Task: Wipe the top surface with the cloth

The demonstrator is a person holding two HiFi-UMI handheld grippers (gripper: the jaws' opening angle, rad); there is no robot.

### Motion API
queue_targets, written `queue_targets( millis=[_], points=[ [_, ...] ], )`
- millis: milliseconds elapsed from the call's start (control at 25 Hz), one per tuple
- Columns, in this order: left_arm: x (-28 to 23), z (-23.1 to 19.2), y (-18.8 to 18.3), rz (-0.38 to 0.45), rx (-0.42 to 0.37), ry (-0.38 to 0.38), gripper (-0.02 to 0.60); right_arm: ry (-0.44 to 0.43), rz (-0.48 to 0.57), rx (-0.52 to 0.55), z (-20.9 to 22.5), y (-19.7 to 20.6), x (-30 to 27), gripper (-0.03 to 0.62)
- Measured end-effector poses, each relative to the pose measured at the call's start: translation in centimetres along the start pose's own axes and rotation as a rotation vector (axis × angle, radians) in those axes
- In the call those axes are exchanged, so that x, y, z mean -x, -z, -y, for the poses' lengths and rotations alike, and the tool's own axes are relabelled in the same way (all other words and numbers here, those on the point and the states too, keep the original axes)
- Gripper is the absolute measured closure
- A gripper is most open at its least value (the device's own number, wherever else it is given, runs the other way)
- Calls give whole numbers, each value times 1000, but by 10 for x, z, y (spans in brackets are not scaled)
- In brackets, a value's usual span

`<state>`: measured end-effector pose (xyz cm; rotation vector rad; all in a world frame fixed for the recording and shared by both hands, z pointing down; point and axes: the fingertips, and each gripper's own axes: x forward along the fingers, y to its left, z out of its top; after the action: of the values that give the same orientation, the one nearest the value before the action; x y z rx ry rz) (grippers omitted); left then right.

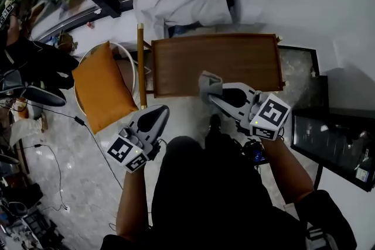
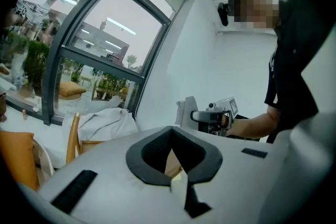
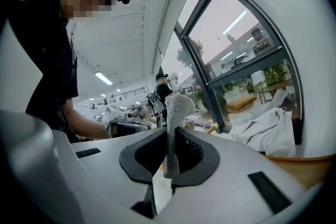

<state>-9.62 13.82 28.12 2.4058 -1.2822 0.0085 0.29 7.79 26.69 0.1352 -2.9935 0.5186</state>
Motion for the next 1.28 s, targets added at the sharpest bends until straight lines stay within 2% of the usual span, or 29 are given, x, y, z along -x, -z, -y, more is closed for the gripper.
queue_targets(
  millis=[120,320,520,760,920,1120,1280],
  points=[
    [-3,-28,-4,-18,15,-56,571,2,-41,-28,25,6,-18,560],
    [-6,-81,-16,-32,24,-149,571,-8,-184,-50,54,26,-62,559],
    [-4,-128,-12,-51,25,-123,569,50,-314,-183,84,60,-123,559],
    [-13,-182,-8,-86,49,-58,570,96,-394,-335,117,91,-204,559],
    [-24,-216,-1,-117,82,-52,571,139,-427,-330,148,114,-249,559],
    [-37,-259,13,-153,102,-103,571,176,-489,-300,179,154,-290,559],
    [-42,-268,19,-160,134,-126,571,211,-542,-319,201,186,-308,559]
  ],
)
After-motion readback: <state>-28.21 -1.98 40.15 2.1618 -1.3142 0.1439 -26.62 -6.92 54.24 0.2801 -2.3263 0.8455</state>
